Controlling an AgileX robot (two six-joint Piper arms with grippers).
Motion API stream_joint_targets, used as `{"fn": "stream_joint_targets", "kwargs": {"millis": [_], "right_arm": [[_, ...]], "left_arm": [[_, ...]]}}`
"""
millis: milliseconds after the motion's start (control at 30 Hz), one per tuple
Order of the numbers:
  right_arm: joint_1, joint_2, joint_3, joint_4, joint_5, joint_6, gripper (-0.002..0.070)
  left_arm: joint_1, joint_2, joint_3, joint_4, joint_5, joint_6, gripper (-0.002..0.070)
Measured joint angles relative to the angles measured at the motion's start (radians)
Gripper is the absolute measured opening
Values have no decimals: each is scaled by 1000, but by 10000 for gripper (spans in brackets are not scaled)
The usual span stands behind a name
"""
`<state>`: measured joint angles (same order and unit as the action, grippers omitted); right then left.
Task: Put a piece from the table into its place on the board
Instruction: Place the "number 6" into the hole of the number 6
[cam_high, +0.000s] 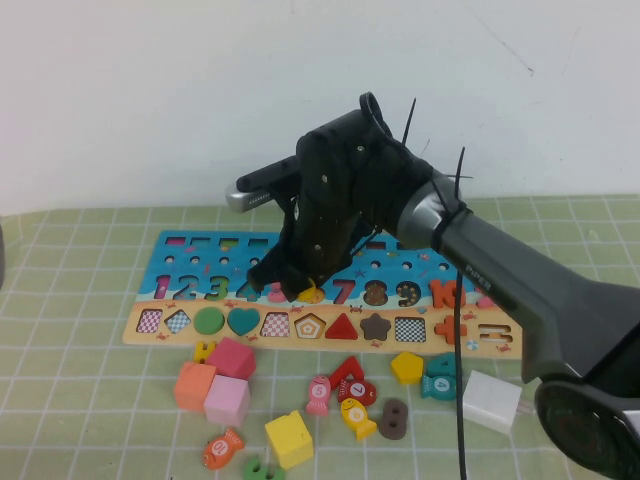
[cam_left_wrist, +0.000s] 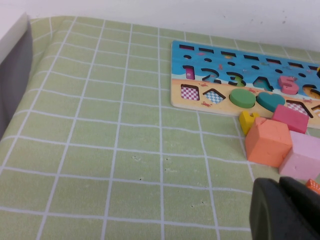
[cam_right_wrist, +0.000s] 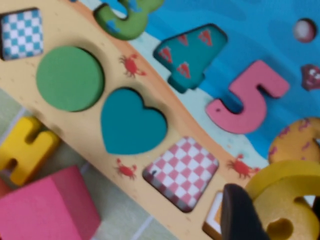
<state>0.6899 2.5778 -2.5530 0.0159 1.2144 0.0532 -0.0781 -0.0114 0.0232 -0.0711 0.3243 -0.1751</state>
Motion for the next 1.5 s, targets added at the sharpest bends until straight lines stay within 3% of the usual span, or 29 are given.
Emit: {"fn": "stream_joint_targets", "kwargs": {"millis": [400,1167,1500], "right_arm": [[-52,29,-4,53,-48,196,276],[-70,71,-4,110,-95,214,277],[-70,75,-4,109,-96,231,309]], "left_arm": [[0,0,0,-9,0,0,-1],[0,0,0,-19,0,0,-1],[0,0,0,-24,0,0,-1]]}}
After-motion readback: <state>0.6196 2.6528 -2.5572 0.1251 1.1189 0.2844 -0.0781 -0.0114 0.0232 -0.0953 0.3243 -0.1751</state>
